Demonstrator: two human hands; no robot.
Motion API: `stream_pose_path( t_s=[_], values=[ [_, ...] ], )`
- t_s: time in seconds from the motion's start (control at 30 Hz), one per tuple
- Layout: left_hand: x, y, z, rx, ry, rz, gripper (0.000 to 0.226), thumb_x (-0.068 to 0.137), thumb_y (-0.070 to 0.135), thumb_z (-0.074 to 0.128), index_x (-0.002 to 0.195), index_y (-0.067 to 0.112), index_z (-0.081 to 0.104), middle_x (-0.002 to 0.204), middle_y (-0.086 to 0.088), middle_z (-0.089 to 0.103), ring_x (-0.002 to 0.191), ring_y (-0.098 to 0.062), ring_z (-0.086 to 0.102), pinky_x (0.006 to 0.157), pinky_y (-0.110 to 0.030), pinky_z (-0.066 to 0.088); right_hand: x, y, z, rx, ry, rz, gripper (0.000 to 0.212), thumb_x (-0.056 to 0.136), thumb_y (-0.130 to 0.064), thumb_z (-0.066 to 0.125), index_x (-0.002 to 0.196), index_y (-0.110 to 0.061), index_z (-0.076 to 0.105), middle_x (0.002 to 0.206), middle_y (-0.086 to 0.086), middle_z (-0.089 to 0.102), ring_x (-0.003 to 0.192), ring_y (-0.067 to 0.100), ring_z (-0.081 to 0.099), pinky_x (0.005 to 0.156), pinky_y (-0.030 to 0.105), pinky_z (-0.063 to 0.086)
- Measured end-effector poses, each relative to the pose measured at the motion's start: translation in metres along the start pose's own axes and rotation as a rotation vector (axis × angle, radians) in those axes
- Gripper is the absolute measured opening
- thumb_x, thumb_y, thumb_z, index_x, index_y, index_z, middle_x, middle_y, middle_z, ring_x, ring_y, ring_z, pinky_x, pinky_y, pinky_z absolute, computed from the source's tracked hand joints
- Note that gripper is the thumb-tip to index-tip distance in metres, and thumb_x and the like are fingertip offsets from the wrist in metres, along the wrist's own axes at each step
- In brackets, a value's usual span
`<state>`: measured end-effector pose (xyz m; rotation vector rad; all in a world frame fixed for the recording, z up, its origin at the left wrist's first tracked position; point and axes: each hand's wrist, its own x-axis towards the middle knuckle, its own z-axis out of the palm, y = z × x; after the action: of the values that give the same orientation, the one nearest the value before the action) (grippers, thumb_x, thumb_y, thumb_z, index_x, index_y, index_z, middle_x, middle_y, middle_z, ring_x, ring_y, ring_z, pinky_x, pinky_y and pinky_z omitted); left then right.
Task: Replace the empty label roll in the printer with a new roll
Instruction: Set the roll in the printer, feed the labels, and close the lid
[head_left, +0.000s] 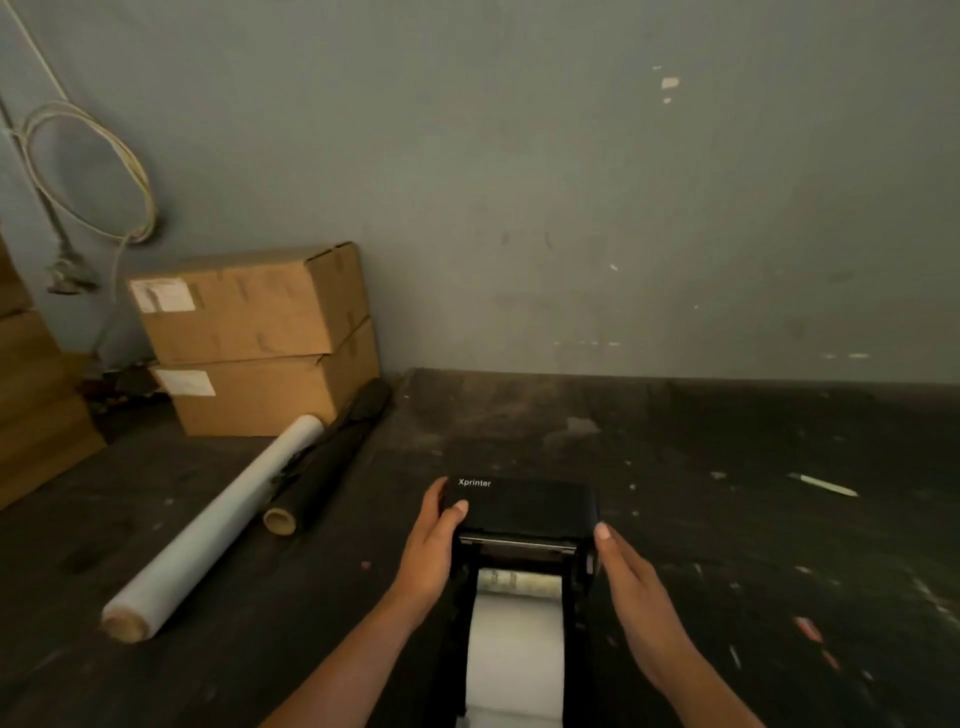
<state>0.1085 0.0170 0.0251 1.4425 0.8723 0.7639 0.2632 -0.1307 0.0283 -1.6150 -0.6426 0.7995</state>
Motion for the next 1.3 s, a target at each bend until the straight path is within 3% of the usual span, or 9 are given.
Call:
stream_pose_path(
  t_s=[0.1, 0.23, 0.37, 0.5, 0.63, 0.73, 0.87, 1.1, 1.3],
  values=[
    [-0.025, -0.021, -0.005, -0.006, 0.006, 0.095, 0.05, 0.095, 0.028, 0.052, 0.142, 0.032, 0.034, 0.138, 0.003, 0.05, 0.126, -0.013, 0.049, 0.111, -0.035, 0.035, -0.022, 0.0, 0.006, 0.001, 0.039, 0.002, 0.045, 0.095, -0.047, 0.037, 0.133, -0.026, 0.05, 0.125, -0.007, 0.057, 0.12, 0.019, 0.051, 0.102, 0.041, 0.037],
    [-0.068, -0.041, -0.015, 0.192, -0.044, 0.163, 0.057, 0.1, 0.018, 0.045, 0.149, 0.027, 0.02, 0.134, 0.009, 0.049, 0.117, -0.001, 0.051, 0.099, -0.011, 0.038, -0.05, 0.014, 0.015, -0.022, 0.101, 0.023, 0.052, 0.092, -0.049, 0.043, 0.135, -0.021, 0.049, 0.128, 0.001, 0.059, 0.115, 0.016, 0.053, 0.097, 0.035, 0.041],
    [-0.099, -0.068, -0.03, 0.302, -0.168, 0.19, 0.072, 0.094, 0.045, 0.046, 0.15, 0.041, 0.0, 0.153, 0.005, 0.035, 0.137, -0.012, 0.038, 0.114, -0.043, 0.033, -0.08, 0.033, 0.027, -0.096, 0.136, 0.048, 0.069, 0.09, -0.052, 0.047, 0.147, -0.018, 0.028, 0.148, 0.006, 0.04, 0.136, 0.024, 0.037, 0.11, 0.042, 0.03],
    [-0.12, -0.083, -0.035, 0.413, -0.199, 0.199, 0.078, 0.082, 0.072, 0.038, 0.139, 0.056, -0.012, 0.157, 0.008, 0.026, 0.143, -0.012, 0.028, 0.116, -0.046, 0.029, -0.105, 0.046, 0.036, -0.094, 0.123, 0.051, 0.066, 0.094, -0.046, 0.043, 0.15, -0.022, 0.018, 0.151, 0.007, 0.036, 0.137, 0.024, 0.035, 0.109, 0.042, 0.03],
    [-0.129, -0.094, -0.042, 0.504, -0.212, 0.225, 0.078, 0.085, 0.069, 0.038, 0.142, 0.049, -0.012, 0.159, 0.009, 0.022, 0.144, -0.009, 0.022, 0.117, -0.043, 0.027, -0.12, 0.055, 0.043, -0.128, 0.12, 0.073, 0.064, 0.096, -0.044, 0.039, 0.151, -0.025, 0.012, 0.149, 0.006, 0.039, 0.127, 0.02, 0.045, 0.083, 0.024, 0.042],
    [-0.14, -0.101, -0.045, 0.561, -0.219, 0.245, 0.076, 0.09, 0.059, 0.039, 0.145, 0.04, -0.009, 0.159, 0.005, 0.02, 0.145, -0.01, 0.019, 0.118, -0.044, 0.024, -0.128, 0.07, 0.042, -0.144, 0.105, 0.092, 0.066, 0.095, -0.044, 0.04, 0.151, -0.026, 0.01, 0.15, 0.005, 0.038, 0.137, 0.024, 0.036, 0.107, 0.039, 0.033],
    [-0.148, -0.11, -0.05, 0.594, -0.28, 0.247, 0.084, 0.09, 0.054, 0.05, 0.145, 0.039, -0.011, 0.161, 0.007, 0.015, 0.146, -0.01, 0.015, 0.12, -0.046, 0.019, -0.138, 0.087, 0.042, -0.202, 0.079, 0.105, 0.067, 0.096, -0.043, 0.039, 0.151, -0.023, 0.006, 0.152, 0.007, 0.035, 0.14, 0.024, 0.031, 0.114, 0.042, 0.023],
    [-0.142, -0.098, -0.054, 0.397, -0.306, 0.071, 0.075, 0.089, 0.059, 0.049, 0.147, 0.044, 0.004, 0.16, 0.005, 0.021, 0.145, -0.015, 0.023, 0.117, -0.041, 0.025, -0.138, 0.091, 0.042, -0.236, 0.101, 0.121, 0.066, 0.096, -0.044, 0.039, 0.151, -0.022, 0.009, 0.156, 0.008, 0.027, 0.143, 0.027, 0.024, 0.114, 0.045, 0.021],
    [-0.112, -0.061, -0.039, 0.303, -0.28, -0.131, 0.079, 0.092, 0.047, 0.053, 0.152, 0.033, 0.004, 0.158, -0.003, 0.026, 0.143, -0.025, 0.028, 0.113, -0.044, 0.027, -0.107, 0.071, 0.041, -0.246, 0.201, 0.17, 0.062, 0.097, -0.045, 0.037, 0.15, -0.021, 0.018, 0.15, 0.011, 0.037, 0.132, 0.029, 0.041, 0.102, 0.041, 0.037]
  ],
)
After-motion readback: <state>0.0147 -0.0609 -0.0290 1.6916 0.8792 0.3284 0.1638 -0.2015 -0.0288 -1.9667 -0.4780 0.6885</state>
